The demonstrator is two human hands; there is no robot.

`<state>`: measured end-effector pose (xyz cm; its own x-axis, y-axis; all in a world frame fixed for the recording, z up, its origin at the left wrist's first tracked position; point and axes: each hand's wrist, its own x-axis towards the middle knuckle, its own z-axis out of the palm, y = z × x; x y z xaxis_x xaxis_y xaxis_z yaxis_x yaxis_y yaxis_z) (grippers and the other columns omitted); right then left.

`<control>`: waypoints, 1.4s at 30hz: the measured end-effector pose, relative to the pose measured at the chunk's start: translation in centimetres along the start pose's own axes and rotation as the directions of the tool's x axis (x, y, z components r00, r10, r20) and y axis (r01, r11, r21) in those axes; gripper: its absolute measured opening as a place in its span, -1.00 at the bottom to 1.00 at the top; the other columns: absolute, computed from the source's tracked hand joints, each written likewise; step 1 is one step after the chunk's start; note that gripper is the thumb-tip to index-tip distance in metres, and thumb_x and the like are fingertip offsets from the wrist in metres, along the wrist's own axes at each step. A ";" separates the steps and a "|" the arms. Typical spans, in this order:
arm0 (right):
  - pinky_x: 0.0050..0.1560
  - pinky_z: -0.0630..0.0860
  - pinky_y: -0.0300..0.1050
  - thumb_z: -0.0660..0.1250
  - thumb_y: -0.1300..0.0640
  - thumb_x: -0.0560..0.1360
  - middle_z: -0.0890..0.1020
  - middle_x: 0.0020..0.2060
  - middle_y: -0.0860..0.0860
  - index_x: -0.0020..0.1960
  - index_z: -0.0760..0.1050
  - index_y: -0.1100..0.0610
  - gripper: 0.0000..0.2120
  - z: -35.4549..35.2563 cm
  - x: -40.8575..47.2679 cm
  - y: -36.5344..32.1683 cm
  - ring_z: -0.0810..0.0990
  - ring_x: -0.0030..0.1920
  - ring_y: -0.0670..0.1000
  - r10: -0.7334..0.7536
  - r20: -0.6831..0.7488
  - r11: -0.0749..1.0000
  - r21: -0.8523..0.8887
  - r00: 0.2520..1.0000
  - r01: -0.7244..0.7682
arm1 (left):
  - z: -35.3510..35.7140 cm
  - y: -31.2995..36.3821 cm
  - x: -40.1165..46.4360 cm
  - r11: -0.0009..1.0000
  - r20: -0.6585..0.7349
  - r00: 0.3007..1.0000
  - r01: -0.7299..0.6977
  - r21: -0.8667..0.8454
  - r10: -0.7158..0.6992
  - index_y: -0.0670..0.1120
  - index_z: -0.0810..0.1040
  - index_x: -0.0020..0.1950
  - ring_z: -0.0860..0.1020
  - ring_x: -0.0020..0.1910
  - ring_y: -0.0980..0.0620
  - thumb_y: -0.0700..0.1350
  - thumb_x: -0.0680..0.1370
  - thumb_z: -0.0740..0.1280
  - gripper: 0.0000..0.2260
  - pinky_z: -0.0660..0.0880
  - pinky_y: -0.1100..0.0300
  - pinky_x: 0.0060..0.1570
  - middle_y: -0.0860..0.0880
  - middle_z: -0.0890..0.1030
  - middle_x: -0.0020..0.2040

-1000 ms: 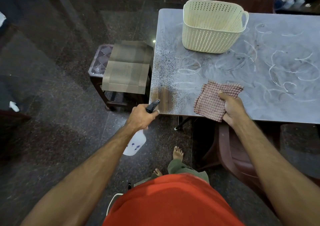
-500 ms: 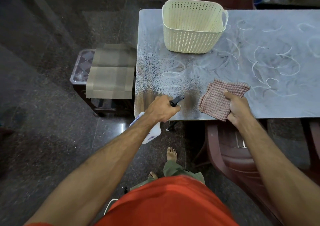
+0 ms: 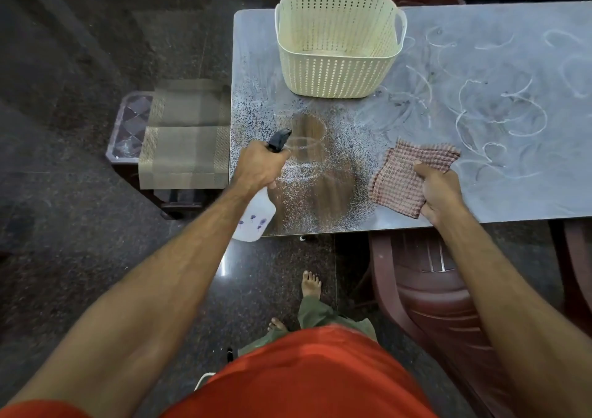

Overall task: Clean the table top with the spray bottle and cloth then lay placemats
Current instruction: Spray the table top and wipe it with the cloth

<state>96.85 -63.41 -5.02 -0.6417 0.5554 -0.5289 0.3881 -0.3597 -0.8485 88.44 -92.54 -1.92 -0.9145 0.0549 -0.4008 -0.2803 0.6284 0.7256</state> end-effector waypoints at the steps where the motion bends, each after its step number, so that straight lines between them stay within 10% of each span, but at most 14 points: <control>1: -0.09 0.65 0.00 0.29 0.29 0.58 0.67 -0.09 0.03 0.00 0.55 0.18 -0.92 0.1 0.5 -0.2 0.68 -0.04 0.06 -0.049 -0.016 0.997 -0.060 0.999 0.048 | -0.1 0.1 0.2 1.000 -0.004 1.000 0.000 -0.015 -0.001 -0.21 0.63 -0.04 0.48 -0.66 0.18 -0.04 0.57 0.37 -0.77 0.40 0.37 -0.58 -0.06 0.65 -0.27; 6: -0.11 0.41 -0.19 0.22 0.25 0.61 0.58 -0.07 0.02 0.22 0.52 0.20 -0.78 0.9 1.5 -0.2 0.55 -0.10 0.03 -0.432 0.192 0.644 -0.619 0.881 0.450 | -0.2 -0.4 0.7 0.993 -0.065 0.998 0.000 -0.117 -0.007 -0.20 0.64 0.03 0.41 -0.69 0.16 -0.03 0.59 0.36 -0.77 0.33 0.39 -0.57 0.05 0.63 -0.32; 9: -0.23 0.38 -0.24 0.23 -0.03 0.64 0.61 -0.06 0.00 0.26 0.48 0.12 -0.71 1.9 0.7 2.3 0.55 -0.18 -0.06 -0.256 0.580 0.332 -0.699 0.773 0.634 | 0.0 -0.9 0.8 0.987 -0.066 0.998 -0.017 -0.159 0.007 -0.18 0.63 0.05 0.45 -0.66 0.13 -0.03 0.58 0.35 -0.77 0.41 0.33 -0.50 -0.01 0.71 -0.15; 12: 0.30 0.41 0.09 0.04 -0.35 0.58 0.49 0.37 0.15 0.41 0.43 0.11 -0.34 1.7 1.8 6.0 0.47 0.33 0.14 -0.093 0.720 -0.009 -0.691 0.688 0.722 | 0.3 -1.1 0.6 0.986 -0.074 0.997 -0.020 -0.167 0.007 -0.24 0.61 0.01 0.43 -0.67 0.11 -0.04 0.58 0.36 -0.75 0.36 0.36 -0.55 0.11 0.57 -0.48; 19: 0.57 -0.09 0.18 -0.16 -0.30 0.60 -0.07 0.62 0.05 0.62 0.00 0.01 -0.32 2.5 5.1 9.1 -0.09 0.60 0.08 -0.100 0.723 -0.194 -0.688 0.683 0.700 | 0.3 -2.2 0.4 0.959 -0.109 0.994 -0.022 -0.283 -0.009 -0.25 0.62 0.02 0.40 -0.62 0.05 -0.05 0.57 0.38 -0.75 0.46 0.21 -0.49 -0.10 0.67 -0.30; 22: 0.56 -0.14 0.16 -0.12 -0.29 0.62 -0.09 0.62 0.06 0.63 -0.05 0.00 -0.34 4.4 7.3 8.2 -0.12 0.60 0.09 -0.139 0.681 -0.202 -0.730 0.718 0.653 | 0.4 -2.3 0.3 0.949 -0.126 0.992 -0.038 -0.312 -0.001 -0.24 0.63 -0.02 0.40 -0.61 0.05 -0.08 0.57 0.39 -0.79 0.45 0.20 -0.51 -0.28 0.65 -0.01; 27: 0.55 -0.17 0.22 -0.17 -0.27 0.63 -0.13 0.61 0.12 0.63 -0.13 0.05 -0.33 8.6 8.0 7.8 -0.15 0.60 0.14 -0.134 0.677 -0.232 -0.731 0.724 0.641 | 0.0 -2.4 0.8 0.940 -0.154 0.988 -0.040 -0.339 -0.014 -0.22 0.62 0.04 0.40 -0.62 0.06 -0.08 0.58 0.38 -0.80 0.46 0.21 -0.51 -0.08 0.70 -0.07; 35: 0.56 -0.03 0.17 -0.15 -0.32 0.60 -0.05 0.61 0.05 0.62 -0.04 -0.03 -0.33 4.7 1.2 11.8 -0.08 0.60 0.07 0.003 0.828 -0.302 -0.533 0.560 0.790 | -0.9 -2.5 1.2 0.925 -0.150 0.989 -0.069 -0.375 0.014 -0.21 0.61 0.08 0.39 -0.64 0.12 -0.10 0.60 0.36 -0.82 0.47 0.23 -0.53 -0.03 0.69 -0.08; 42: 0.55 -0.12 0.21 -0.14 -0.36 0.56 0.01 0.61 0.12 0.62 0.02 0.03 -0.26 7.2 6.9 8.5 -0.06 0.60 0.14 -0.144 0.690 -0.300 -0.714 0.710 0.633 | -1.9 -3.9 0.6 0.939 -0.175 0.985 -0.064 -0.339 0.004 -0.16 0.60 0.12 0.43 -0.62 0.07 0.00 0.59 0.36 -0.76 0.44 0.27 -0.51 0.00 0.71 -0.10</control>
<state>91.02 -68.03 -15.78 -0.9674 -0.0711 -0.2431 -0.0501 0.9946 -0.0913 88.42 -96.42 -3.89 -0.9525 -0.0796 -0.2940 -0.3037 0.3234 0.8962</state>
